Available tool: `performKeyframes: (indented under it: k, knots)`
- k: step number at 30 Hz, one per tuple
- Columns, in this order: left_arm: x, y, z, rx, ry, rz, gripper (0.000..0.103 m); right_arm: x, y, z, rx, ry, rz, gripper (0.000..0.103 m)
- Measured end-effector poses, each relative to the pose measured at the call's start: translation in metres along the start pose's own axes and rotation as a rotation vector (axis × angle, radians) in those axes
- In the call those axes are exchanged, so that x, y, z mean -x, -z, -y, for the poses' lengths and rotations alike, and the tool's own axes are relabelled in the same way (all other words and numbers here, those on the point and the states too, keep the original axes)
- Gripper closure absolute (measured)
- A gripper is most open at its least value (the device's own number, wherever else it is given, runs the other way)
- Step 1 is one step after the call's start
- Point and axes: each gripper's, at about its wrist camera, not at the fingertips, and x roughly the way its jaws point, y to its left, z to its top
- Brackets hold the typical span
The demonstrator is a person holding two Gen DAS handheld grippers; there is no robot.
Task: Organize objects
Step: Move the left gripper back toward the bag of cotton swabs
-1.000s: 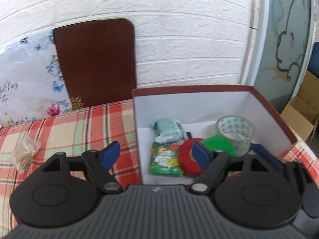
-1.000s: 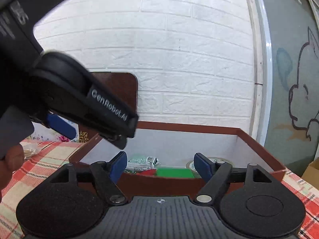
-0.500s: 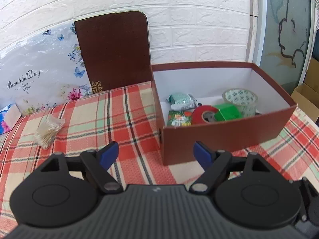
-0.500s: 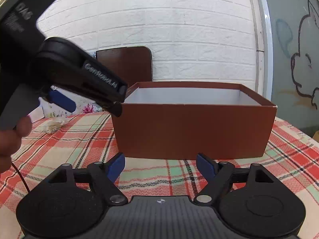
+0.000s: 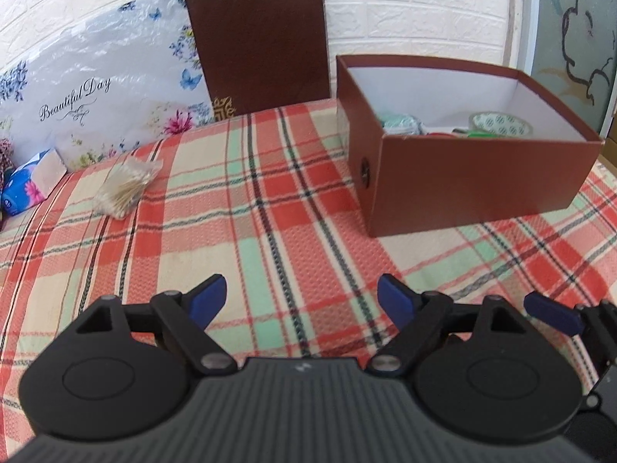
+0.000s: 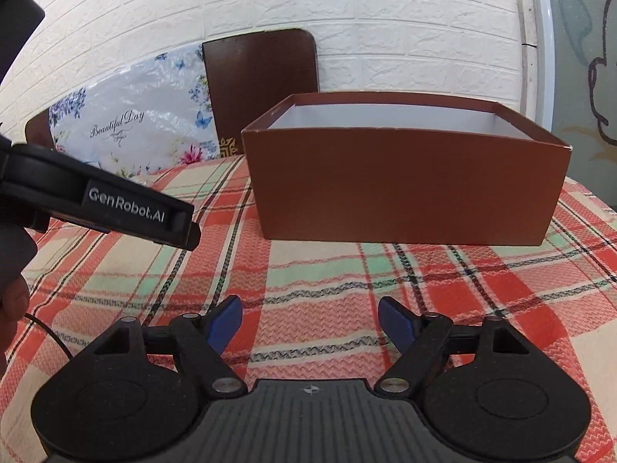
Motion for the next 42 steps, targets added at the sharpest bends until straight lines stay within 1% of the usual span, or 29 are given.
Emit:
performKeyframes:
  k: [8, 12, 15, 17, 18, 20, 24, 25, 26, 27, 28, 30, 32, 34, 36, 37, 38, 39, 40, 41, 42]
  knots:
    - [-0.015, 0.012, -0.021, 0.036, -0.023, -0.04, 0.016, -0.006, 0.002, -0.014, 0.048, -0.014, -0.046, 0.026]
    - [-0.022, 0.015, -0.035, 0.065, -0.028, -0.049, 0.016, -0.009, 0.0, -0.024, 0.075, -0.042, -0.063, 0.026]
    - [-0.026, 0.015, -0.053, 0.088, -0.04, -0.038, 0.016, -0.015, -0.002, -0.038, 0.124, -0.075, -0.072, 0.026]
    - [-0.029, 0.016, -0.075, 0.123, -0.063, -0.019, 0.015, -0.022, -0.007, -0.05, 0.157, -0.107, -0.073, 0.026]
    - [-0.032, 0.016, -0.091, 0.153, -0.08, -0.014, 0.014, -0.026, -0.01, -0.058, 0.174, -0.123, -0.068, 0.026]
    - [-0.039, 0.019, -0.128, 0.217, -0.139, -0.011, 0.014, -0.038, -0.018, -0.077, 0.209, -0.156, -0.054, 0.026]
    - [-0.058, 0.037, -0.206, 0.309, -0.326, -0.009, 0.013, -0.078, -0.034, -0.125, 0.27, -0.238, -0.04, 0.026]
    - [-0.061, 0.045, -0.221, 0.331, -0.342, 0.01, 0.004, -0.09, -0.038, -0.138, 0.289, -0.256, -0.038, 0.025]
    - [-0.061, 0.054, -0.238, 0.367, -0.33, 0.044, 0.0, -0.103, -0.044, -0.152, 0.305, -0.273, -0.038, 0.026]
    - [-0.059, 0.061, -0.254, 0.443, -0.269, 0.069, 0.0, -0.116, -0.05, -0.164, 0.316, -0.289, -0.037, 0.026]
    - [-0.055, 0.065, -0.263, 0.486, -0.245, 0.115, 0.0, -0.127, -0.058, -0.175, 0.32, -0.303, -0.03, 0.025]
    - [-0.054, 0.067, -0.267, 0.501, -0.234, 0.138, 0.0, -0.15, -0.077, -0.194, 0.308, -0.316, -0.002, 0.024]
    - [-0.053, 0.067, -0.267, 0.51, -0.225, 0.156, 0.0, -0.175, -0.099, -0.208, 0.254, -0.331, 0.009, 0.022]
    - [-0.052, 0.068, -0.27, 0.533, -0.208, 0.17, 0.0, -0.2, -0.121, -0.217, 0.181, -0.346, 0.003, 0.019]
    - [-0.052, 0.068, -0.268, 0.542, -0.206, 0.179, 0.0, -0.227, -0.135, -0.227, 0.134, -0.349, -0.027, 0.017]
    - [-0.052, 0.068, -0.269, 0.543, -0.206, 0.182, 0.0, -0.239, -0.138, -0.23, 0.127, -0.347, -0.054, 0.019]
    - [-0.053, 0.068, -0.266, 0.546, -0.205, 0.186, 0.0, -0.253, -0.14, -0.235, 0.128, -0.343, -0.087, 0.023]
    - [-0.053, 0.069, -0.268, 0.551, -0.201, 0.19, 0.0, -0.264, -0.139, -0.237, 0.126, -0.352, -0.117, 0.042]
    - [-0.053, 0.069, -0.269, 0.557, -0.199, 0.193, 0.0, -0.267, -0.138, -0.235, 0.097, -0.406, -0.12, 0.054]
    - [-0.053, 0.069, -0.27, 0.56, -0.196, 0.195, 0.0, -0.264, -0.137, -0.232, 0.077, -0.436, -0.126, 0.057]
    - [-0.053, 0.069, -0.27, 0.563, -0.195, 0.197, 0.0, -0.256, -0.135, -0.232, 0.089, -0.437, -0.123, 0.064]
